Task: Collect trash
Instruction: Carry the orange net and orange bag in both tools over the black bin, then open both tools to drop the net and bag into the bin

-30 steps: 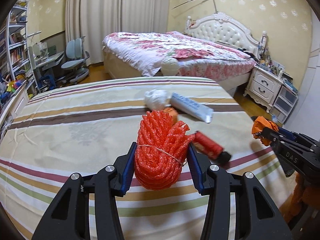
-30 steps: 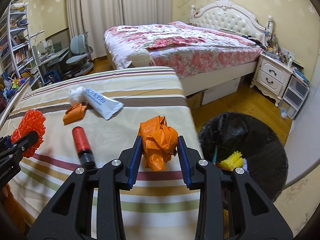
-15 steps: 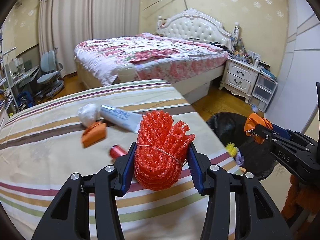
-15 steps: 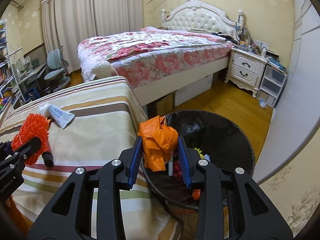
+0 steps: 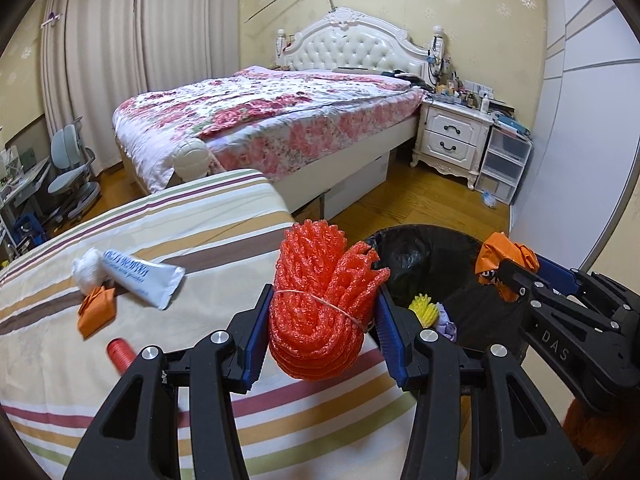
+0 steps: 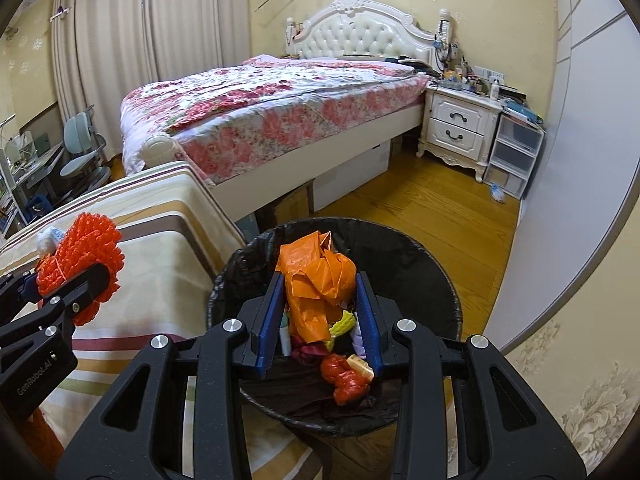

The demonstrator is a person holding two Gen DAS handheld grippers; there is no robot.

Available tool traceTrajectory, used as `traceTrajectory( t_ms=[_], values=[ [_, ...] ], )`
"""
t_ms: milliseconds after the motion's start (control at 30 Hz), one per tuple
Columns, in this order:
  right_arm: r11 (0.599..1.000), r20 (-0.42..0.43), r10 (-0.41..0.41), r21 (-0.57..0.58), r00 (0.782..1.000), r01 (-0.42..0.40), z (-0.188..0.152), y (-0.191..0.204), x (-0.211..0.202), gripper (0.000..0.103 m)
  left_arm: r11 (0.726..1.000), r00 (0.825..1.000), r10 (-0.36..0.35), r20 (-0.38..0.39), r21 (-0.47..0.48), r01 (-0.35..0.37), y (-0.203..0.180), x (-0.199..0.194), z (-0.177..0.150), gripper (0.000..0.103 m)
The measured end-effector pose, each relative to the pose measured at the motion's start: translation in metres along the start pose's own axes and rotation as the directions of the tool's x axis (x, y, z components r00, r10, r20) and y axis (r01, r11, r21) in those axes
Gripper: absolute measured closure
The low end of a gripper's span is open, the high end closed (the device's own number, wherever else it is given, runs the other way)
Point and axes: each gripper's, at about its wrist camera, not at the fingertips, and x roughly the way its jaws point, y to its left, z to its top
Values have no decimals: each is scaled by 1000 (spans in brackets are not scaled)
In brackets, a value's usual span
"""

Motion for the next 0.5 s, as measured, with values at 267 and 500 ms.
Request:
traceTrajectory(
  t_ms=[267,500],
  values=[
    [999,-32,-19,35,999,20,-1,-20,19,69,999,1000,3,-28,35,-2,-25,27,10,55],
    [998,-36,-33,58,999,35,3,-29,30,68,999,999,15,-44,49,-13,-35,45,15,54]
  ],
)
